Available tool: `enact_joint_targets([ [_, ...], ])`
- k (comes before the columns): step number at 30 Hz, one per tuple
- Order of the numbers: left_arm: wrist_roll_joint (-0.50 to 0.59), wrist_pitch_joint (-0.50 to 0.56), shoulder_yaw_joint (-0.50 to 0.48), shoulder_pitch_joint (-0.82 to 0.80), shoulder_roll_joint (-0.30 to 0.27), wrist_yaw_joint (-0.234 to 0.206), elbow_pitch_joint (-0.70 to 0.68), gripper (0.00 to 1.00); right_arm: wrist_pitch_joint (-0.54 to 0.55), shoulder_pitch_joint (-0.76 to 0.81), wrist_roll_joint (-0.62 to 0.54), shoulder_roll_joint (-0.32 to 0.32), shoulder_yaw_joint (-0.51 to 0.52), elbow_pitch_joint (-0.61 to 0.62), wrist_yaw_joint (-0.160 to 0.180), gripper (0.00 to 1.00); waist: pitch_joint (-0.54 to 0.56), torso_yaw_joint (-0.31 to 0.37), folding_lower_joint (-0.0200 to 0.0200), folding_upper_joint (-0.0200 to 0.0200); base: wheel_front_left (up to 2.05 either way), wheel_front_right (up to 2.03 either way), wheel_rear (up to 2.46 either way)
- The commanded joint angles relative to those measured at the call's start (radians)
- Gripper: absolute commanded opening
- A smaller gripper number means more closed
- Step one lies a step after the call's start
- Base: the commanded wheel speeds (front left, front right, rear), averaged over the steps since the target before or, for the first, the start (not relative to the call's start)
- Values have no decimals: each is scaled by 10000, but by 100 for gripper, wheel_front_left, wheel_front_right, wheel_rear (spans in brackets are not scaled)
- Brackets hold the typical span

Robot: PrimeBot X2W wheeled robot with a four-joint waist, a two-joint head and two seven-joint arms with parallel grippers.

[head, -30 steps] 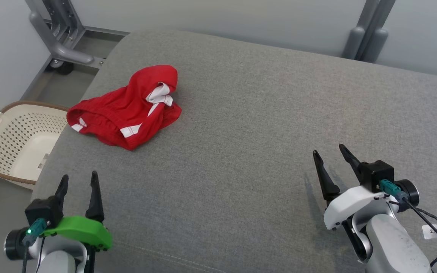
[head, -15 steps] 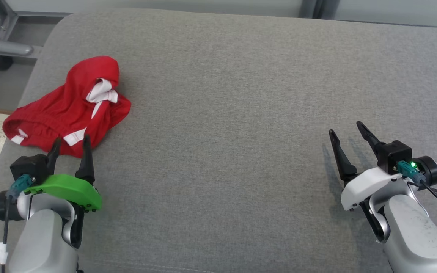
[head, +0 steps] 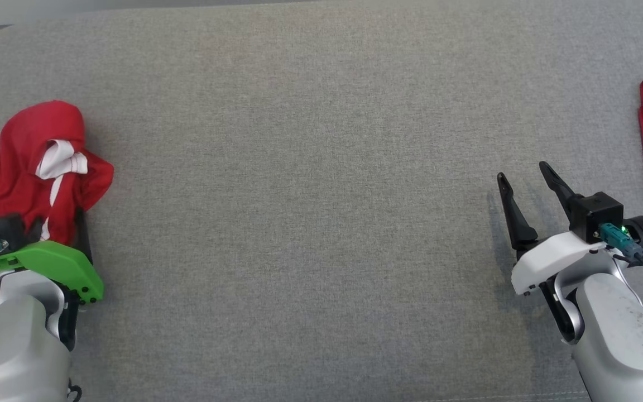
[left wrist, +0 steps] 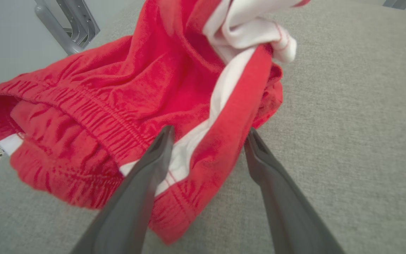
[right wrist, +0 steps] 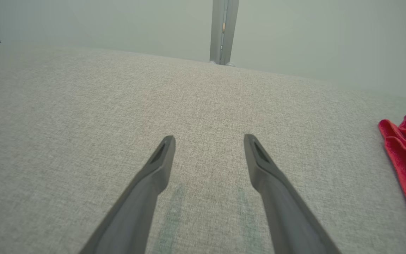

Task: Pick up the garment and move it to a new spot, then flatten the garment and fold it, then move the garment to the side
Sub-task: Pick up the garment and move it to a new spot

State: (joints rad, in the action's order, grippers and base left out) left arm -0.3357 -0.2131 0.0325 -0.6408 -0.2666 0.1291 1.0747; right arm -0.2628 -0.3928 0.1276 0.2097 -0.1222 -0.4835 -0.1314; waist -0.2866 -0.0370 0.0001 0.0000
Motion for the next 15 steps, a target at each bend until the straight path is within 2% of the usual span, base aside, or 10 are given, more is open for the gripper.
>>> enact_joint_targets([
  [1,-99,161,-12,-331,-221,-7,211,100,-23,79,59,-56,44,65,18,100,-297,278,-1,0,0,0,0],
  [7,-141,1236,80,-861,-385,-72,1257,100,-24,126,-36,-242,162,170,18,100,-443,419,-1,0,0,0,0],
  [15,-229,1855,179,-1245,-613,-51,1709,100,-24,-13,6,-284,151,201,18,100,-519,604,-1,0,0,0,0],
])
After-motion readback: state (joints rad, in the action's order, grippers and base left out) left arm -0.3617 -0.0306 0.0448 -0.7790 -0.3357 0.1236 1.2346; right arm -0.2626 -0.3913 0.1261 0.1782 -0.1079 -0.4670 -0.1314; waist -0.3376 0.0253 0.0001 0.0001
